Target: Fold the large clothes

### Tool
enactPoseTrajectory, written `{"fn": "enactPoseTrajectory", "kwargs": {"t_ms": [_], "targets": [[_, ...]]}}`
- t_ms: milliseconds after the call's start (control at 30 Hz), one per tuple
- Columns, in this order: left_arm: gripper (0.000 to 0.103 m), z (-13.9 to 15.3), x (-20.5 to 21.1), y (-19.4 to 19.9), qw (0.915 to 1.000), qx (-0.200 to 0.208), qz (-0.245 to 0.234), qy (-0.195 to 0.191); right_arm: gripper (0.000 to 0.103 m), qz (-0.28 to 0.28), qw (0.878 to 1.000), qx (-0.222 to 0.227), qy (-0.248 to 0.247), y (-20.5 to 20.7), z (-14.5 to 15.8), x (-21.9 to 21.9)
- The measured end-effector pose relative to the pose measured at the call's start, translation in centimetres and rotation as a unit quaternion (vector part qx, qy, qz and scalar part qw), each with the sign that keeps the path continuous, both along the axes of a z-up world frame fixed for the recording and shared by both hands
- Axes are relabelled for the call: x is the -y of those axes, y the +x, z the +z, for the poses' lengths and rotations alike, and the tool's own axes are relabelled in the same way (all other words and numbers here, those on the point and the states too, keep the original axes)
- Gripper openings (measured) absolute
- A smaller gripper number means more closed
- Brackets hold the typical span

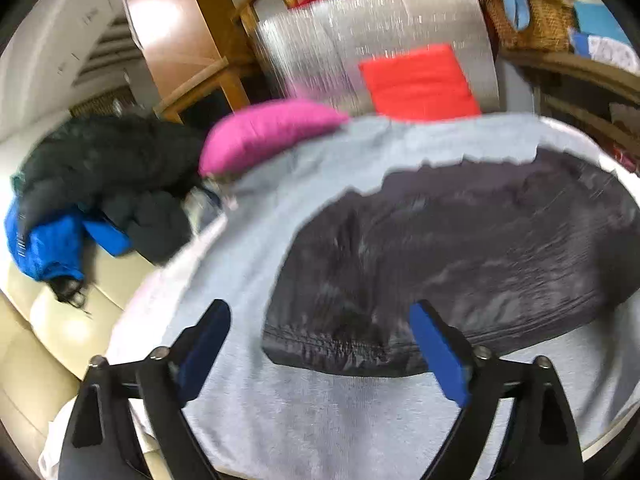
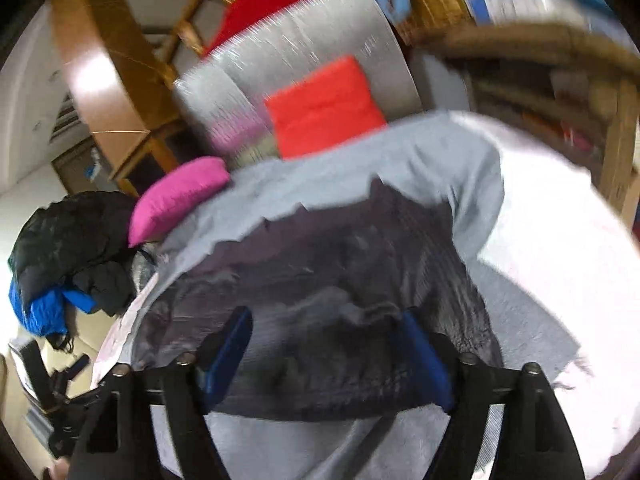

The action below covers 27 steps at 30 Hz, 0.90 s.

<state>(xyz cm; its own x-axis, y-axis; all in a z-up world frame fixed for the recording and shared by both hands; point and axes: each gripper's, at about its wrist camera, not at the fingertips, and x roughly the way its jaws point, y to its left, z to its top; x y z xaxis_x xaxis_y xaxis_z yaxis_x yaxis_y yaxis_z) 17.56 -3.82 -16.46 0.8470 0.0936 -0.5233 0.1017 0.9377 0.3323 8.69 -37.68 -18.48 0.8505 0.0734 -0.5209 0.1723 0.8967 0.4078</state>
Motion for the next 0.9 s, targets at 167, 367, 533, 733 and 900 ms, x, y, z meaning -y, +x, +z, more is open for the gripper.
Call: {"fn": "enactPoseTrajectory", "kwargs": {"t_ms": [167, 367, 533, 733, 900], "targets": [[0.097, 4.1, 0.2, -4.5, 0.9985, 0.045, -0.017, -0.027, 0.082, 0.001, 0.997, -0.001, -0.080, -3.2, 3.6, -3.3], [0.099, 7.3, 0.0, -7.8, 0.9954, 0.077, -0.029, -0.051, 0.082, 0.002, 0.997, 0.000, -0.077, -5.6, 5.1, -4.1], [0.100, 7.7, -0.6, -8.0, 0.9949, 0.074, -0.025, -0.064, 0.082, 0.012, 0.998, -0.009, -0.063, -5.1, 4.4, -4.2], [0.100, 5.8, -1.2, -5.9, 0.9964, 0.045, -0.011, -0.071, 0.082, 0.019, 0.998, -0.030, -0.047, -3.6, 2.5, -4.5], [0.100, 1.4, -2.1, -1.6, 0.9953, -0.033, -0.011, -0.090, 0.082, 0.033, 0.998, -0.057, 0.011, -1.8, -0.7, -3.7]]}}
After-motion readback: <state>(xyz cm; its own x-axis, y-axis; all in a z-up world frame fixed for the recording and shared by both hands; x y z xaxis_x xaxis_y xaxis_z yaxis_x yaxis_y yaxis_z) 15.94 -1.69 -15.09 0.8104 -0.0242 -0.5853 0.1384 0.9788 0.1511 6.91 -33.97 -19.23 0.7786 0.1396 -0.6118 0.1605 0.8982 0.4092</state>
